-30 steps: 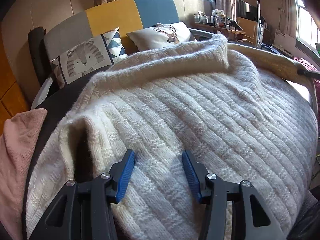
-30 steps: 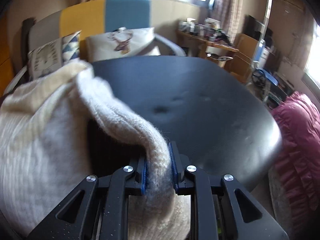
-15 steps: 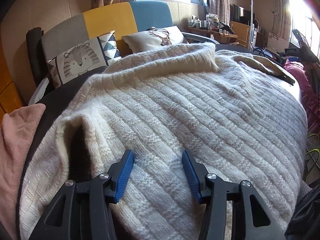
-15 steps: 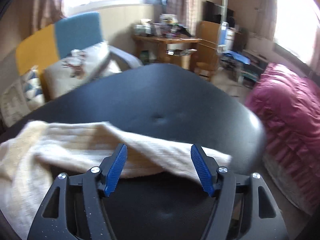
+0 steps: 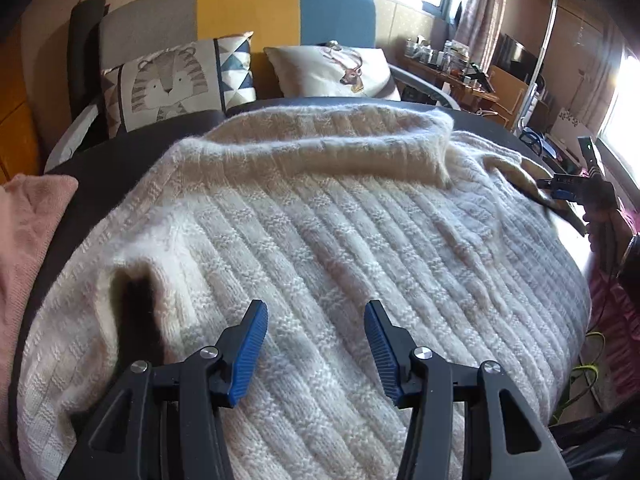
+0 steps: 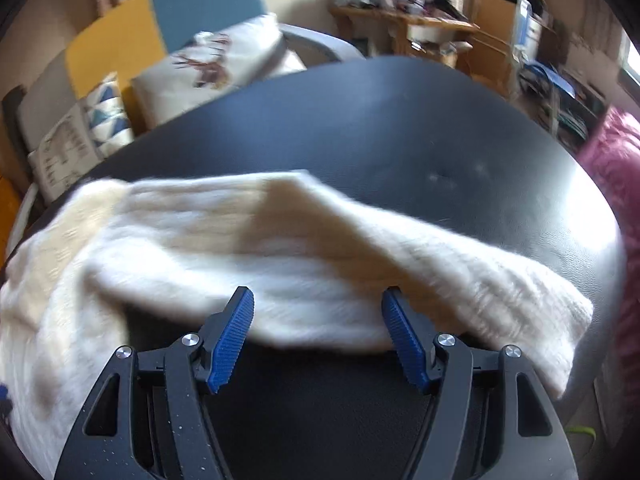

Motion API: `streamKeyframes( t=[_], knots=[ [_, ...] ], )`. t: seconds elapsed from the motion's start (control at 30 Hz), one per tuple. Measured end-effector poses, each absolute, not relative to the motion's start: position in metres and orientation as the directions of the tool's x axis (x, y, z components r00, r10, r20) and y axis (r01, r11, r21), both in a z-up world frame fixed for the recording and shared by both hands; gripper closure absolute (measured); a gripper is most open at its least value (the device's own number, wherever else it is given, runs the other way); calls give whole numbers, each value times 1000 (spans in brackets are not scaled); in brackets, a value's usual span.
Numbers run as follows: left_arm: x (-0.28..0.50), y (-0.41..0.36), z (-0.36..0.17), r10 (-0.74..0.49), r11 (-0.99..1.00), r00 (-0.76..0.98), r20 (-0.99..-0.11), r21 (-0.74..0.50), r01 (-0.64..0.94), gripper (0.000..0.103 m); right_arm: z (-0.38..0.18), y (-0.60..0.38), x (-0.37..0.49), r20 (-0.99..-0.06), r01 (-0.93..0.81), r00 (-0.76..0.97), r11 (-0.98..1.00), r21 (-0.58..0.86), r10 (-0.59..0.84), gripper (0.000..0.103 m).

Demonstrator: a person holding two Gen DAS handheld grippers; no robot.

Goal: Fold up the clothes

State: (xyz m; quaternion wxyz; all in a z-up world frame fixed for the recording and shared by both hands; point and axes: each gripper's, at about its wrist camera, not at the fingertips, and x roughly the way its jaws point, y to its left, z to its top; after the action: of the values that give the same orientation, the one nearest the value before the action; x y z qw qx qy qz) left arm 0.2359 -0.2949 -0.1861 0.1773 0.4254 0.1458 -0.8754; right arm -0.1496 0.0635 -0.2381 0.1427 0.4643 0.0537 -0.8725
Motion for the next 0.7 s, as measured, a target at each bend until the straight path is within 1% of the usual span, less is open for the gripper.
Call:
streamKeyframes(
  t=[0.1, 0.13, 0.17, 0.23, 0.27, 0.3, 0.33, 0.4, 0.47, 0.6, 0.7],
  knots=[
    [237, -298, -195, -200, -893, -551, -810, -81, 443, 52, -250, 72, -171, -848, 238, -507, -971, 36, -156, 33],
    [238, -297, -196, -206, -899, -555, -806, -68, 432, 52, -251, 74, -178, -849, 217, -515, -976, 7, -120, 33],
    [238, -295, -197, -216, -907, -552, -805, -44, 419, 52, -247, 74, -183, -838, 192, -542, -980, -52, -62, 33],
    [237, -289, -199, -241, -920, -545, -803, 10, 392, 52, -237, 76, -190, -795, 135, -604, -977, -164, 50, 33],
    [237, -286, -200, -252, -922, -544, -800, 28, 385, 51, -232, 79, -191, -775, 115, -628, -977, -179, 68, 33],
    [236, -283, -200, -262, -925, -543, -798, 47, 378, 51, -228, 80, -190, -767, 109, -639, -981, -163, 57, 33],
    [236, -281, -201, -270, -926, -543, -795, 60, 372, 51, -224, 78, -186, -768, 123, -640, -985, -120, 13, 33],
    [236, -284, -200, -259, -923, -548, -795, 37, 383, 51, -220, 68, -172, -774, 196, -625, -980, -36, -97, 33],
    [235, -289, -196, -237, -916, -546, -804, -1, 400, 51, -223, 48, -153, -780, 297, -595, -955, 10, -193, 33],
    [229, -298, -186, -209, -899, -545, -812, -61, 434, 51, -232, 8, -117, -802, 454, -498, -887, 82, -329, 33],
    [226, -303, -179, -195, -890, -568, -799, -100, 446, 51, -246, -19, -104, -835, 514, -425, -852, 95, -349, 33]
  ],
)
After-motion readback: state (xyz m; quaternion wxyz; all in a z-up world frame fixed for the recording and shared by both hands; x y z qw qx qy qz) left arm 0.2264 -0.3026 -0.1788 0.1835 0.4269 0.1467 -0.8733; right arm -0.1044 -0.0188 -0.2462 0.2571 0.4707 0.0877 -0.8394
